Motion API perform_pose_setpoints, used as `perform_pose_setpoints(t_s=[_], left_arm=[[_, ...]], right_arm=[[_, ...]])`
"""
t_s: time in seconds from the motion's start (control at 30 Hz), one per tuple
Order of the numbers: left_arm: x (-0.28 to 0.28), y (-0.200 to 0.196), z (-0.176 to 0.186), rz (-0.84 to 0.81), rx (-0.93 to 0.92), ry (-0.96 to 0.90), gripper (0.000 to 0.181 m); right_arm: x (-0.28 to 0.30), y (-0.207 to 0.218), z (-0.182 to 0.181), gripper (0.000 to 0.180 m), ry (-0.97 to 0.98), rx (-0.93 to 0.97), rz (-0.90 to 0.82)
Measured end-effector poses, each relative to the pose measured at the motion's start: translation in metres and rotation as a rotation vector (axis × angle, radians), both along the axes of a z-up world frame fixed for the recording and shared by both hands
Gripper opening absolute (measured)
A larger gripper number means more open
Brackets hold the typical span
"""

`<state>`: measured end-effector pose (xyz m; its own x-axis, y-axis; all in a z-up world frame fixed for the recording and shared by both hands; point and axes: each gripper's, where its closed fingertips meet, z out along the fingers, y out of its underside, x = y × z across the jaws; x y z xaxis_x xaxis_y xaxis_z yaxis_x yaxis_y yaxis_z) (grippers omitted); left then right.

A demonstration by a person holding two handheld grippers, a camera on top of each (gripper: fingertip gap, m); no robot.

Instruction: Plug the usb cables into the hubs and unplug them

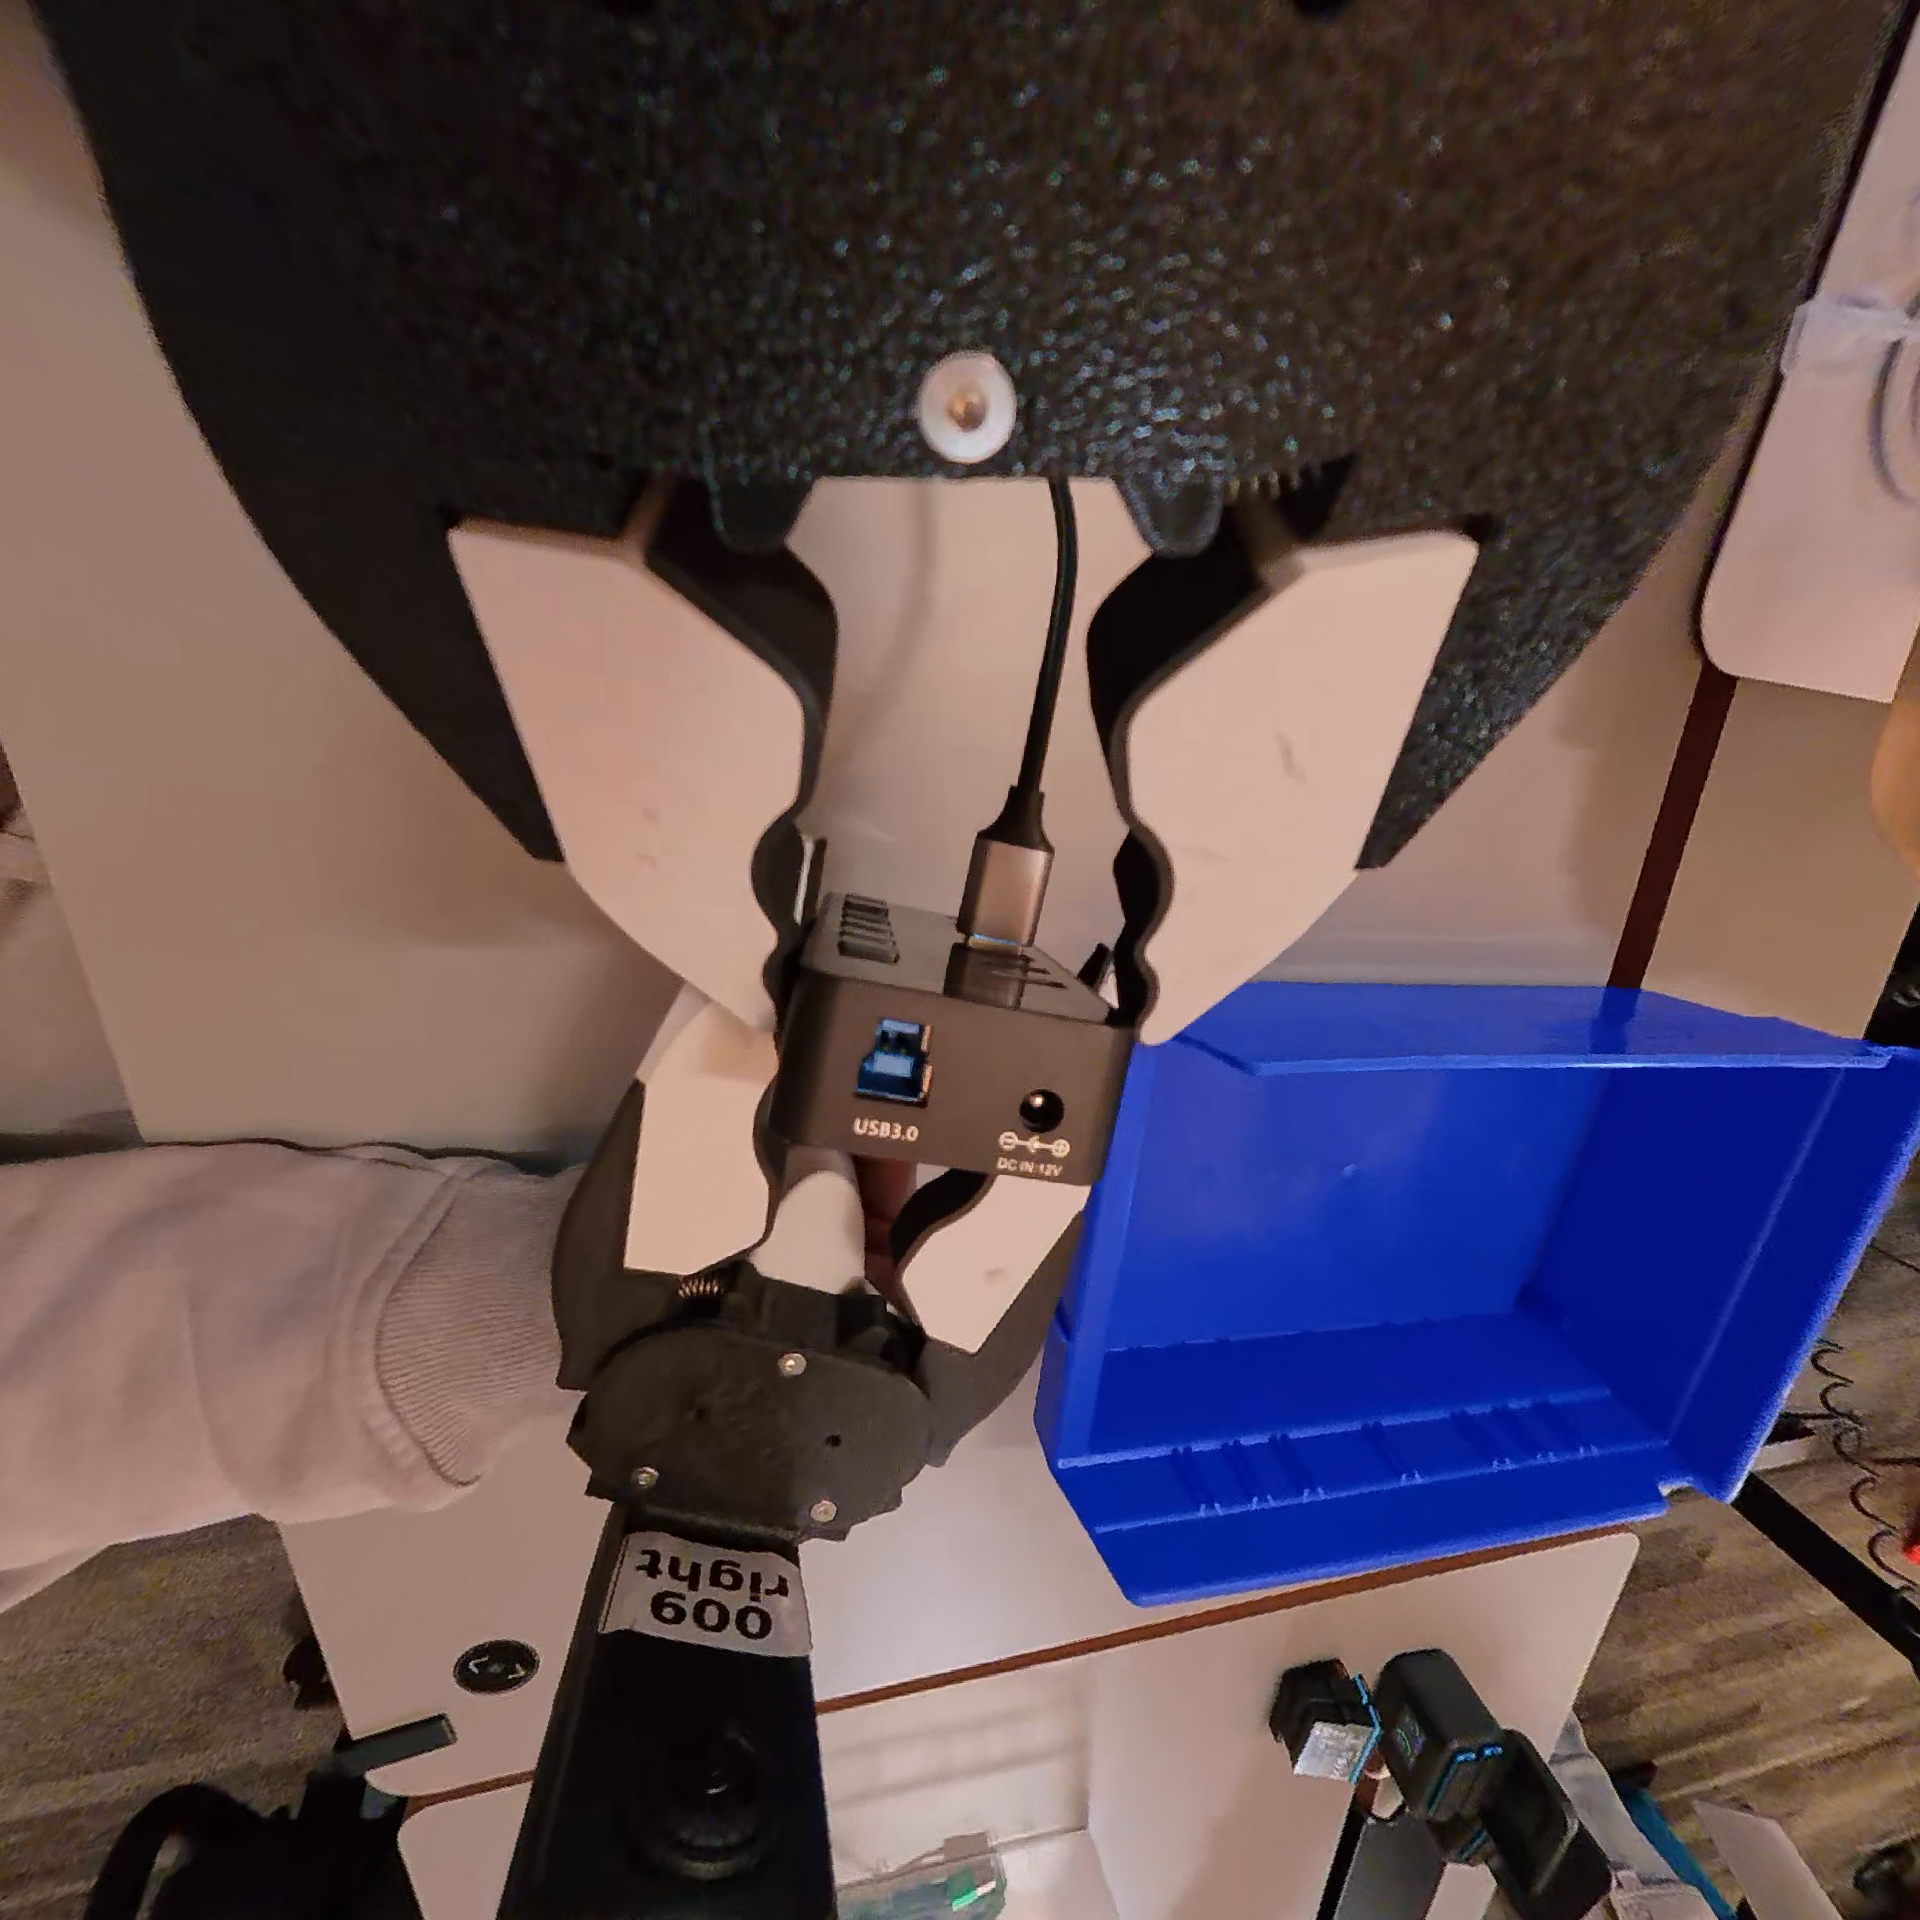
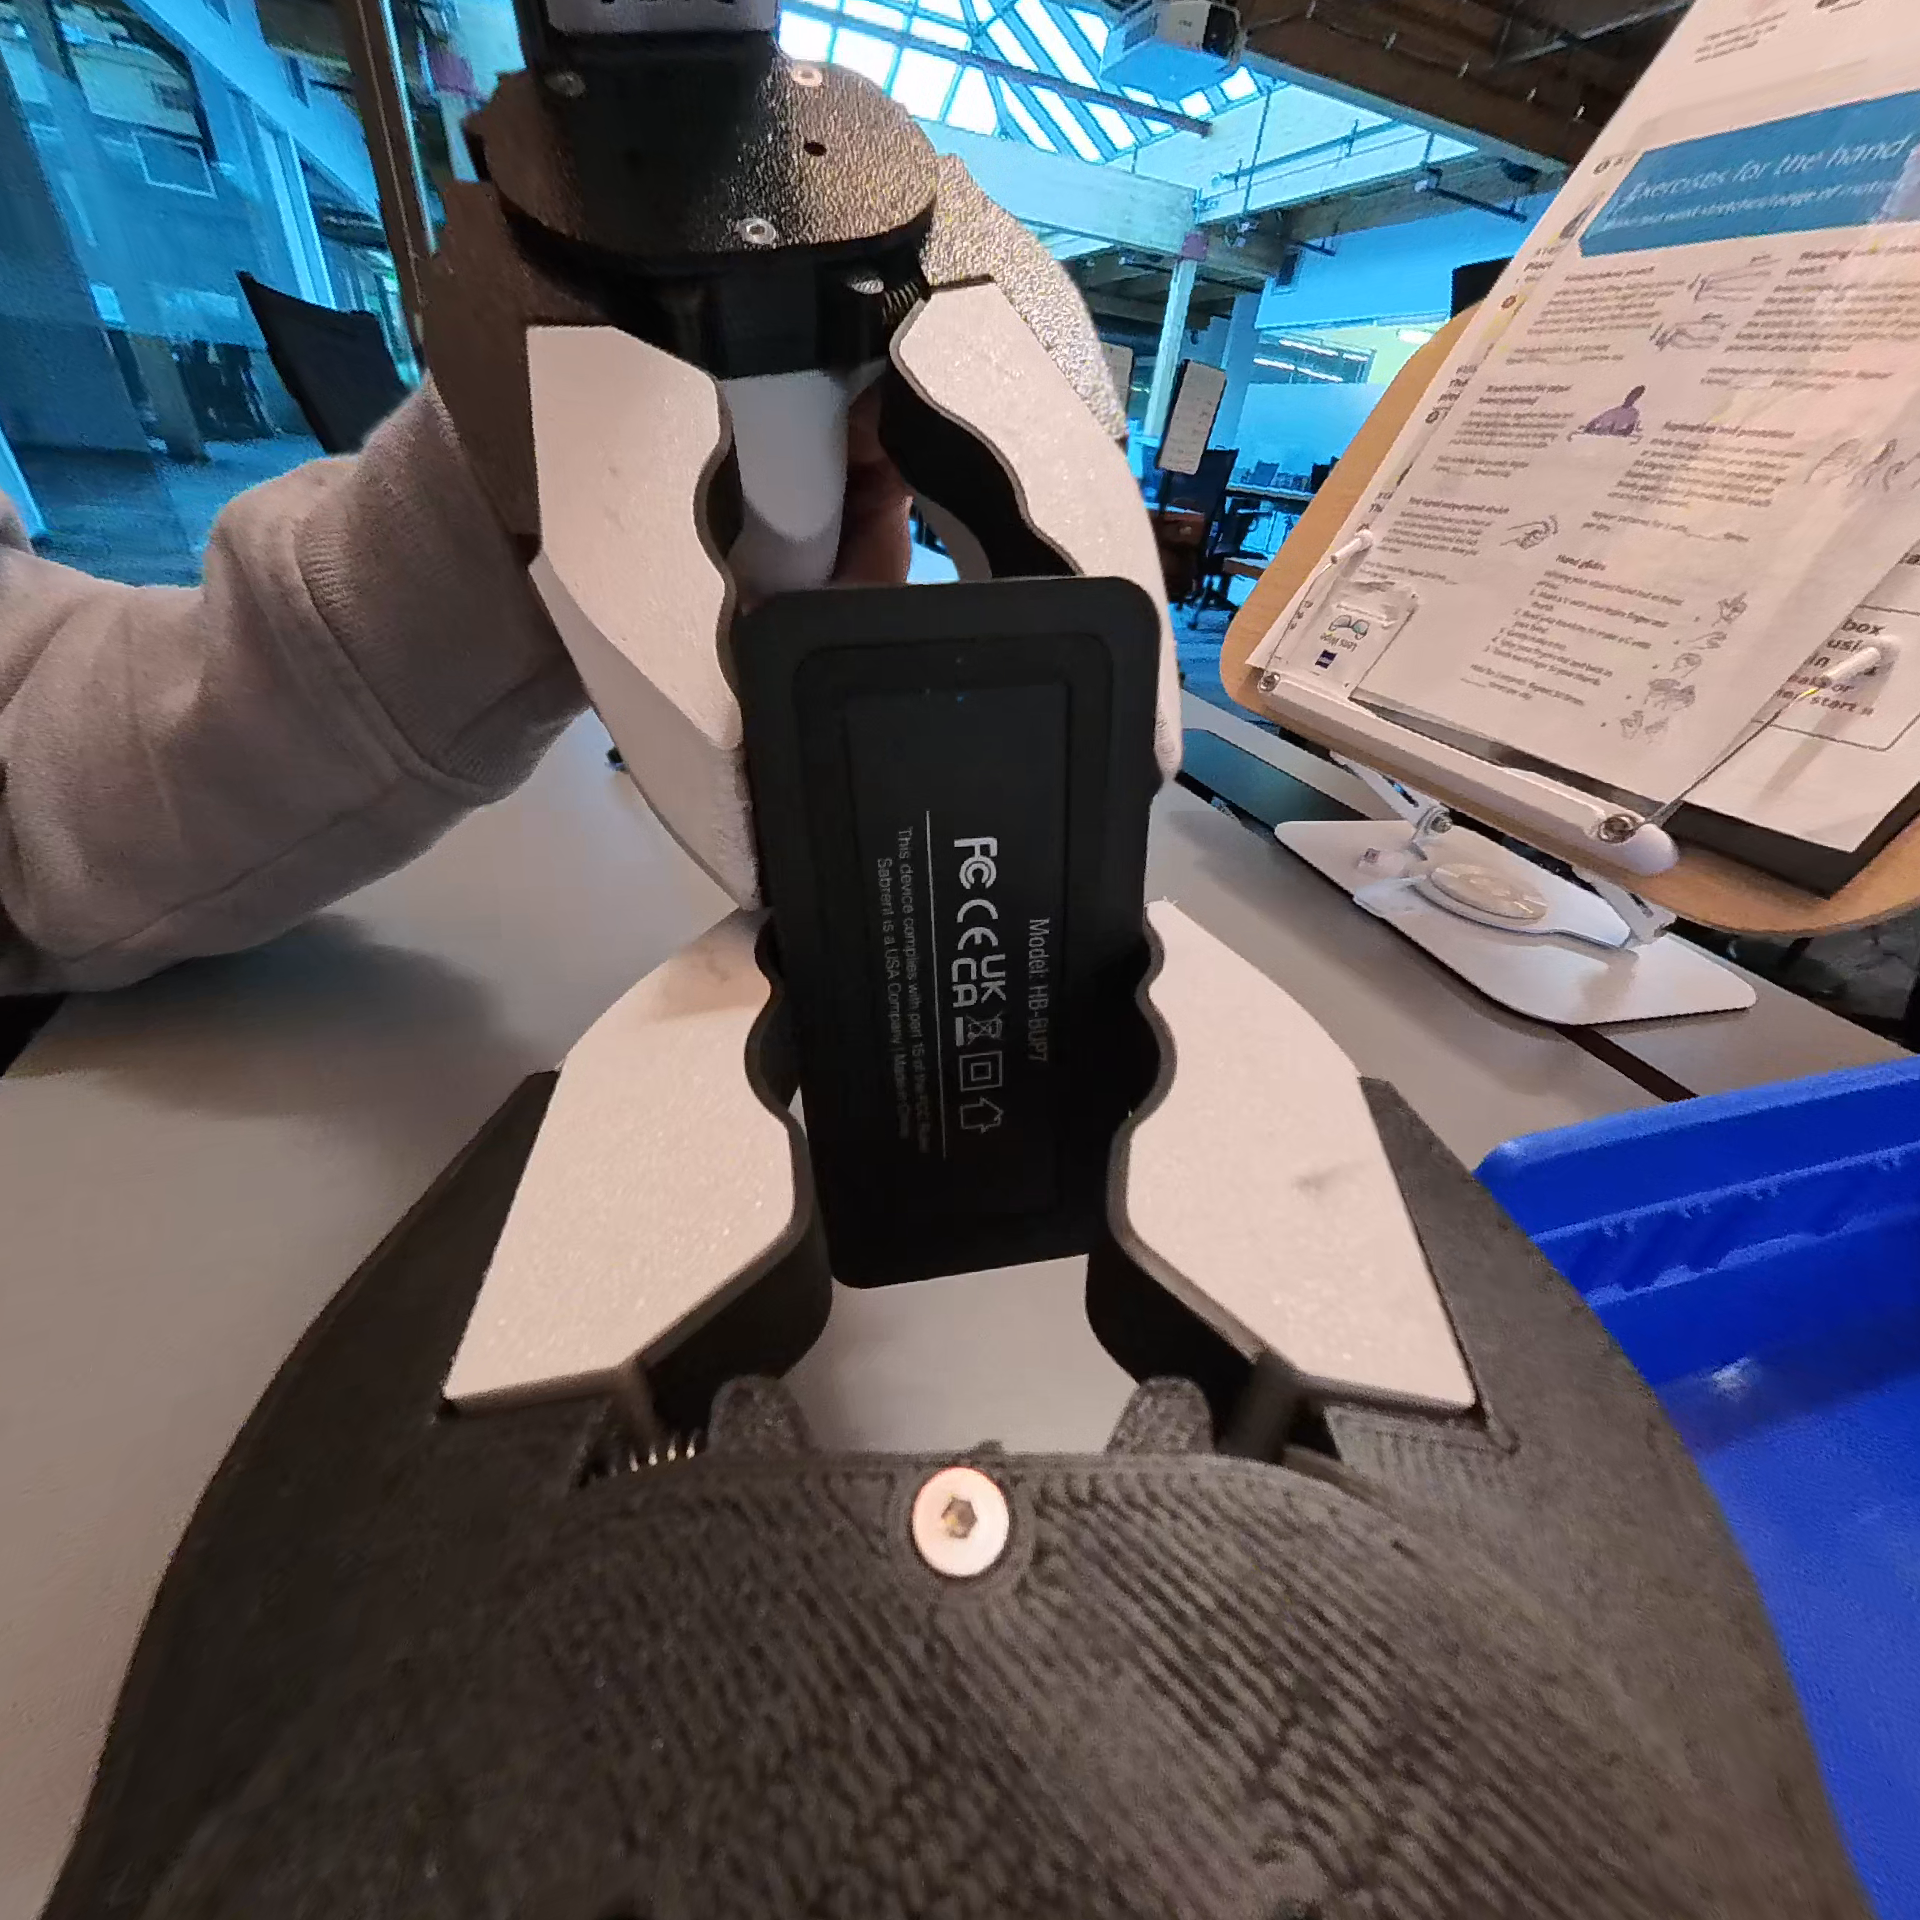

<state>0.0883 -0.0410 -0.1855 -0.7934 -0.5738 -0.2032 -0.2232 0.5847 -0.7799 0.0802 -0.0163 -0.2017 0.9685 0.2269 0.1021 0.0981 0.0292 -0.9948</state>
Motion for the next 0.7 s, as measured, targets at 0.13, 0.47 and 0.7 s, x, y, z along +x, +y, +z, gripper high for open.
perform_pose_setpoints(t_s=[0.13, 0.47, 0.7], left_arm=[[-0.001, -0.003, 0.005, -0.024, -0.018, -0.039, 0.059], [-0.011, -0.013, 0.025, -0.119, -0.209, -0.06, 0.061], [-0.01, -0.015, 0.017, -0.105, -0.127, -0.037, 0.058]], right_arm=[[-0.002, -0.003, 0.006, 0.062, 0.007, 0.012, 0.012], [-0.014, -0.007, 0.016, 0.063, 0.055, 0.062, 0.103], [-0.012, -0.008, 0.01, 0.061, 0.027, 0.065, 0.094]])
